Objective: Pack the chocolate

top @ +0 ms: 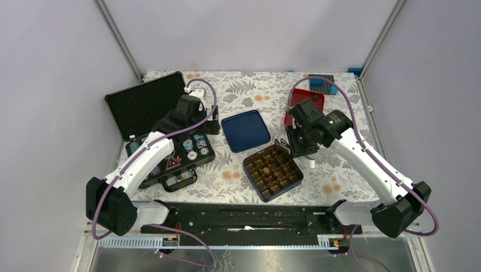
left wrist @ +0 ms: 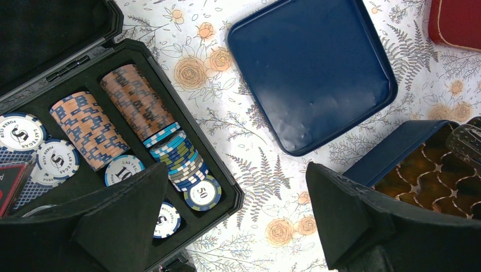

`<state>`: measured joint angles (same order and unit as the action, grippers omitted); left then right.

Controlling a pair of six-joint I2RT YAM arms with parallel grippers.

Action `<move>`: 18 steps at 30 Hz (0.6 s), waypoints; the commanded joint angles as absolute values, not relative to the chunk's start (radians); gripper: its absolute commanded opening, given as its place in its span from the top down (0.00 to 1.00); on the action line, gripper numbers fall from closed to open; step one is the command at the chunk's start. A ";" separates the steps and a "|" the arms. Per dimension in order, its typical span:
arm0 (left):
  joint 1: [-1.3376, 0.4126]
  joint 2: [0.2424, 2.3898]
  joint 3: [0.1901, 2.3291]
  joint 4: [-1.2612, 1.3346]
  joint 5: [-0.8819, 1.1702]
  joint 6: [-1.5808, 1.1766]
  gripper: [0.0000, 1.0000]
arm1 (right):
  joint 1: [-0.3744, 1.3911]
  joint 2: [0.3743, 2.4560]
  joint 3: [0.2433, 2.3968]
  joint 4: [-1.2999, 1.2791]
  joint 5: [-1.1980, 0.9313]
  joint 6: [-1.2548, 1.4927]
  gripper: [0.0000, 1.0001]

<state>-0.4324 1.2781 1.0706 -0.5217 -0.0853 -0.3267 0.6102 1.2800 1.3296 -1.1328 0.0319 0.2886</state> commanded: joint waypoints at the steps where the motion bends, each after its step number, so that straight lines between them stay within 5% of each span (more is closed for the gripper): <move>1: -0.430 1.250 1.078 -0.491 -0.117 -0.333 0.01 | 0.630 1.289 1.323 -1.103 0.021 0.298 0.69; 12: -0.429 1.254 1.082 -0.491 -0.110 -0.333 0.01 | 0.641 1.292 1.320 -1.102 0.044 0.307 0.55; 18: -0.430 1.255 1.082 -0.491 -0.107 -0.333 0.01 | 0.642 1.280 1.354 -1.101 0.087 0.309 0.68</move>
<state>-0.4324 1.2781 1.0706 -0.5217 -0.0864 -0.3267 0.6292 1.2949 1.3132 -1.1130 0.0433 0.2970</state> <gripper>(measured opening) 0.985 0.396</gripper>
